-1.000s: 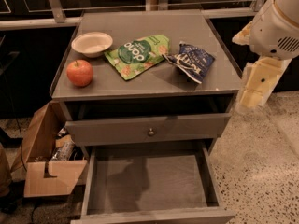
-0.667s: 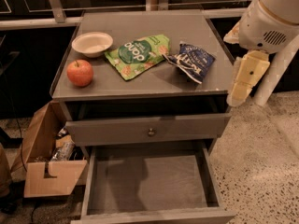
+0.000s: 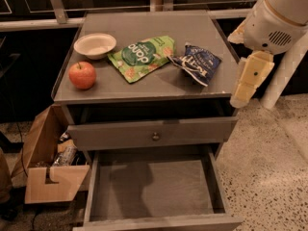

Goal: Place blue chip bag into middle drawer

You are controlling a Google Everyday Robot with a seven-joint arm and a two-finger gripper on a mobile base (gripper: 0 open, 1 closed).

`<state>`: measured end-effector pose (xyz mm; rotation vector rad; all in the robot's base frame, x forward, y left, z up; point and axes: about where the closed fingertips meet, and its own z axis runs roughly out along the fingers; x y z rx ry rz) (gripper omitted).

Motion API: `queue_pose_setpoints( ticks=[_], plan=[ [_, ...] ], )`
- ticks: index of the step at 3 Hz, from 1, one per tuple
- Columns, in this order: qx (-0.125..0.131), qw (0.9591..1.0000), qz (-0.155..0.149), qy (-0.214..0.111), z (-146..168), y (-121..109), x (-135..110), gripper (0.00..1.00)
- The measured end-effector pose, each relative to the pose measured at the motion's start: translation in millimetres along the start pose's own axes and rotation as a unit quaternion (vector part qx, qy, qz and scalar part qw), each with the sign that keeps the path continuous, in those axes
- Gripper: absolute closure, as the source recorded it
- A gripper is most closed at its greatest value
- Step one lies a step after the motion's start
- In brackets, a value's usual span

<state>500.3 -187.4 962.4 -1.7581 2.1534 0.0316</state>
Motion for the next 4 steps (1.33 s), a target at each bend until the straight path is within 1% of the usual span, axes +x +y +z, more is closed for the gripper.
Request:
queue_pose_setpoints(
  ticks=[1,2,3,4],
  plan=[
    [0.006,0.9998,0.003,-0.018,10,-24,-19,0.00],
    [-0.013,0.9993,0.014,-0.031,40,-66,-37,0.00],
    [-0.013,0.9993,0.015,-0.032,41,-68,-37,0.00],
    [-0.021,0.9974,0.039,-0.057,48,-71,-52,0.00]
  ],
)
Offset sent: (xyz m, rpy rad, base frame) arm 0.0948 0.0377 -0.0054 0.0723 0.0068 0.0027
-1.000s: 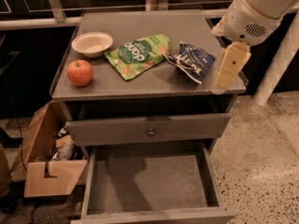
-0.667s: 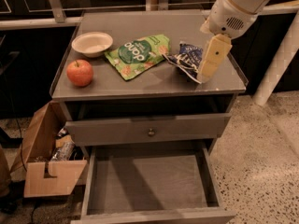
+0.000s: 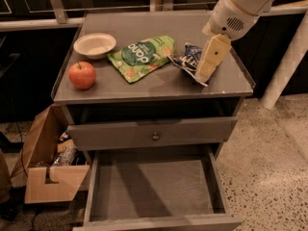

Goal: Place blue chip bag into middle drawer

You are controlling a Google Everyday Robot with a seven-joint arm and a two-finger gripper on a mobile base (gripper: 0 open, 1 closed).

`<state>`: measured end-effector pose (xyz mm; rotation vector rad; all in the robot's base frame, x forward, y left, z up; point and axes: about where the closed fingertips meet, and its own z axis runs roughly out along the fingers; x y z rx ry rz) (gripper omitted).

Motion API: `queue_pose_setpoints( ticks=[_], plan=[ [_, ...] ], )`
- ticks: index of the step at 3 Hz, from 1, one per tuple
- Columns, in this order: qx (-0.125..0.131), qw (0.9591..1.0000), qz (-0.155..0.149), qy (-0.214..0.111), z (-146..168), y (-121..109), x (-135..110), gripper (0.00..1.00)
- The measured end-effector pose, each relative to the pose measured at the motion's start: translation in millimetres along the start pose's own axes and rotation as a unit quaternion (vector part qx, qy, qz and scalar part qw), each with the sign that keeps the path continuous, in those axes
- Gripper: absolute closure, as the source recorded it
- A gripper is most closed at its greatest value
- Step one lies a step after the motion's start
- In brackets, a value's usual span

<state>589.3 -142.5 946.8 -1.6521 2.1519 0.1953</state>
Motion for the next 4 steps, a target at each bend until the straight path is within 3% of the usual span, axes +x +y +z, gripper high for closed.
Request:
queue_pose_setpoints(
  ticks=[2,4],
  plan=[
    [-0.018,0.9979,0.058,-0.024,24,-34,-27,0.00],
    [-0.023,0.9965,0.073,-0.033,32,-41,-24,0.00]
  ],
)
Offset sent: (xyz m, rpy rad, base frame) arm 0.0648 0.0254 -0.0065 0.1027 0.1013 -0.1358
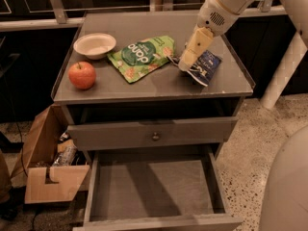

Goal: Place blue chip bag into middle drawer

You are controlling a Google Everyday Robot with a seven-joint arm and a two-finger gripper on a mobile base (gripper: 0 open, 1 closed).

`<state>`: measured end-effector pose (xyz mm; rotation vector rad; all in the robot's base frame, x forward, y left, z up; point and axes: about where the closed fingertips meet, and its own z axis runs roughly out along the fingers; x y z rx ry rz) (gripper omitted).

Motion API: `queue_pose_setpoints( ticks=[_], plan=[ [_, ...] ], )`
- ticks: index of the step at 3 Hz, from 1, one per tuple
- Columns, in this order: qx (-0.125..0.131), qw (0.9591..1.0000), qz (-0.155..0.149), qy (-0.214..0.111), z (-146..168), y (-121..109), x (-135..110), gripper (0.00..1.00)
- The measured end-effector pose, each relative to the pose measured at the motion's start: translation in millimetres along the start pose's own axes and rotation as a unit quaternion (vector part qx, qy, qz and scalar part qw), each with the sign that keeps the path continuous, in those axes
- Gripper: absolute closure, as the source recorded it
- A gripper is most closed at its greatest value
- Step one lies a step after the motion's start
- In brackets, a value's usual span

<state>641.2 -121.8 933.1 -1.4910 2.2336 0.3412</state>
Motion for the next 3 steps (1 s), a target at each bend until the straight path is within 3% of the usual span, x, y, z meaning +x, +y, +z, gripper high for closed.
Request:
queue_pose_setpoints(
  ticks=[3],
  plan=[
    [-0.005,0.9993,0.036,-0.009,25,-31,4,0.00]
  ],
)
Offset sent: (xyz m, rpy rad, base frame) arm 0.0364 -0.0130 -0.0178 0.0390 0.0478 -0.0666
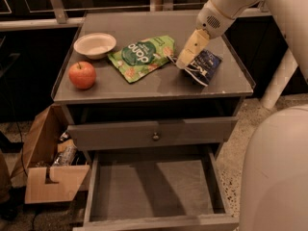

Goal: Place blue chip bag into middle drawer

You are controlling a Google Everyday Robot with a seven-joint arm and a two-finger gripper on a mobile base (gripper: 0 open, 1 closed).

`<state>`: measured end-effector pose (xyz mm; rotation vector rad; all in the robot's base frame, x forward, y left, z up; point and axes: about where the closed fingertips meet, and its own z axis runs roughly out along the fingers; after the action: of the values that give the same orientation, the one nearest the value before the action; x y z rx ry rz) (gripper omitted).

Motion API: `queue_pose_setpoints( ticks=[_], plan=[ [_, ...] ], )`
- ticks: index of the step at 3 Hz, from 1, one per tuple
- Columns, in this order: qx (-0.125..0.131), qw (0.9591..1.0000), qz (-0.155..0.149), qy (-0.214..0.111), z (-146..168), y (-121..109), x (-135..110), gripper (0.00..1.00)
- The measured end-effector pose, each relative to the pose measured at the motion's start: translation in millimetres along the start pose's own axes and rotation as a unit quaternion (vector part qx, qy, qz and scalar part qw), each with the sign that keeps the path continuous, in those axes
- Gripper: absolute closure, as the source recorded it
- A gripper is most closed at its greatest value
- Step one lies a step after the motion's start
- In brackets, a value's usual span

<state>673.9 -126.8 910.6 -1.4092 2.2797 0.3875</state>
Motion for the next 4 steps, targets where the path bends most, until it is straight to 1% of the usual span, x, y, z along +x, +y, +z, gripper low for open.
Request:
queue_pose_setpoints(
  ticks=[1,2,4],
  plan=[
    [-0.001,1.0000,0.003,0.001,4,-1,2,0.00],
    [-0.005,0.9999,0.013,0.005,18,-6,8,0.00],
    [-0.008,0.9996,0.028,0.002,41,-20,14,0.00]
  ],
)
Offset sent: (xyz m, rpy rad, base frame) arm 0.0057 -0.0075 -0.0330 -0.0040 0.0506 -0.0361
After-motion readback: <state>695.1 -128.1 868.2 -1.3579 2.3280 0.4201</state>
